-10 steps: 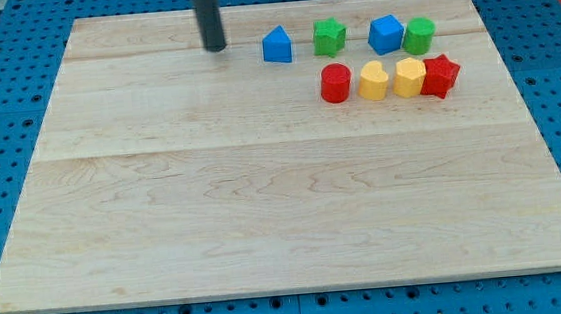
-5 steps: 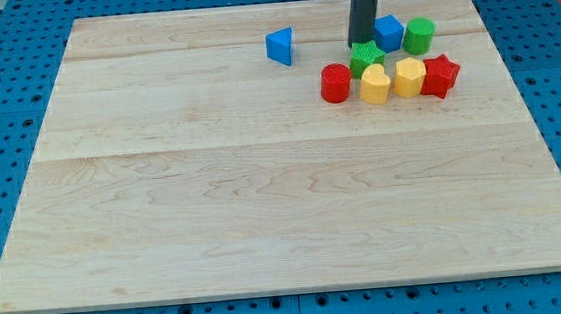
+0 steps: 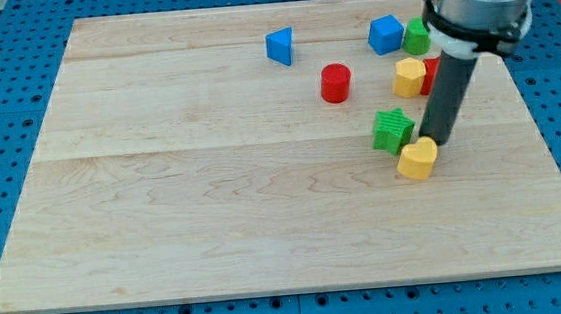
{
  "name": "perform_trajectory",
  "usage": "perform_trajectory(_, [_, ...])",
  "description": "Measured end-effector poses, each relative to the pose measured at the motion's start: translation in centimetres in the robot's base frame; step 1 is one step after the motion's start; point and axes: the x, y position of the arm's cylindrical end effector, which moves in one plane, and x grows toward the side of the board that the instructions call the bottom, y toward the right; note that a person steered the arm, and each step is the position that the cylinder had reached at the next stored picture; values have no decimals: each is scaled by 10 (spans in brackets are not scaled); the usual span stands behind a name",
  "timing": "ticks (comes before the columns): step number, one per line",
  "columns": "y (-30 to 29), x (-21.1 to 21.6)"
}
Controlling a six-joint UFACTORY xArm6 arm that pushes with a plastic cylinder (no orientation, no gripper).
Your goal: Move the heart to the bottom with the help of green star
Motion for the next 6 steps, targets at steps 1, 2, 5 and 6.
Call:
perform_trajectory(1, [5, 5])
perform_trajectory(2, [30, -27])
perform_trajectory(5, [-86, -37])
perform_trajectory(6, [-102, -56])
